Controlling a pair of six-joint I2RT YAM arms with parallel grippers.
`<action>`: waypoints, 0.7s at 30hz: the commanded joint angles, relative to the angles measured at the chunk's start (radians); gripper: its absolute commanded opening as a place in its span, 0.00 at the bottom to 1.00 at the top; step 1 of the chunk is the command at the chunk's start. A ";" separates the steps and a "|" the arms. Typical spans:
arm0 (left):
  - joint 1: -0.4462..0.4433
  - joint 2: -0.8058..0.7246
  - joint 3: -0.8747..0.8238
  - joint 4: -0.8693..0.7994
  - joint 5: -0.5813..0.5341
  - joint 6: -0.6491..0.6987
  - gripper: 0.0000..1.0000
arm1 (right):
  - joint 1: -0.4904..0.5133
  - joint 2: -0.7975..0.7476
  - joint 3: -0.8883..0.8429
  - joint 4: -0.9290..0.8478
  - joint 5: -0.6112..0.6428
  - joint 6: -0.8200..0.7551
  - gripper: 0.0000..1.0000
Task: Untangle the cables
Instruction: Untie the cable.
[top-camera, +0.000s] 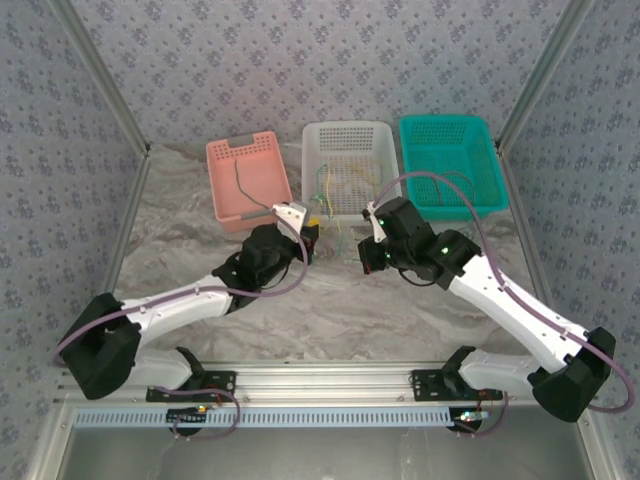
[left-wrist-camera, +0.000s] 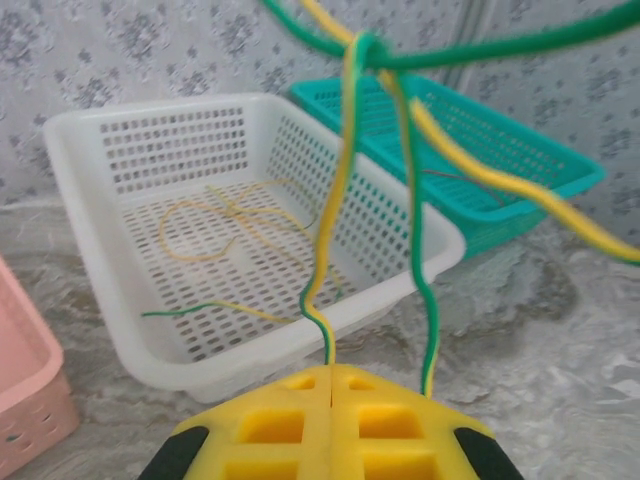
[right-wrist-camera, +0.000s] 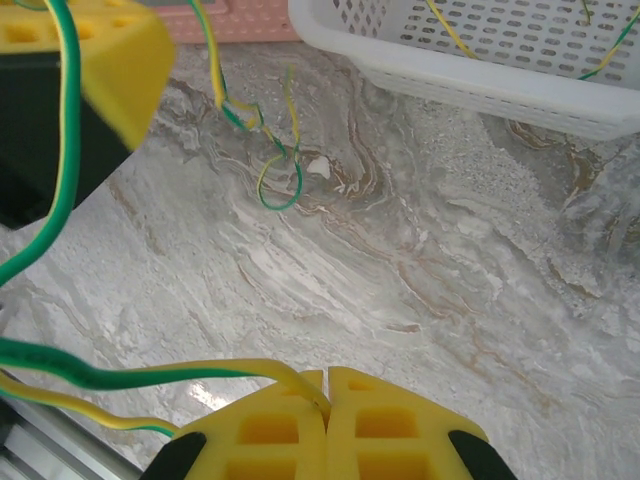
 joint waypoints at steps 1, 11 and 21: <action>0.003 -0.078 0.024 0.002 0.098 0.013 0.00 | -0.064 -0.018 -0.014 0.054 -0.090 0.015 0.00; 0.197 -0.171 0.050 -0.165 0.569 0.012 0.58 | -0.174 -0.001 0.007 0.061 -0.317 -0.027 0.00; 0.338 -0.042 0.234 -0.279 0.932 0.012 0.84 | -0.168 -0.029 0.018 0.014 -0.416 -0.043 0.00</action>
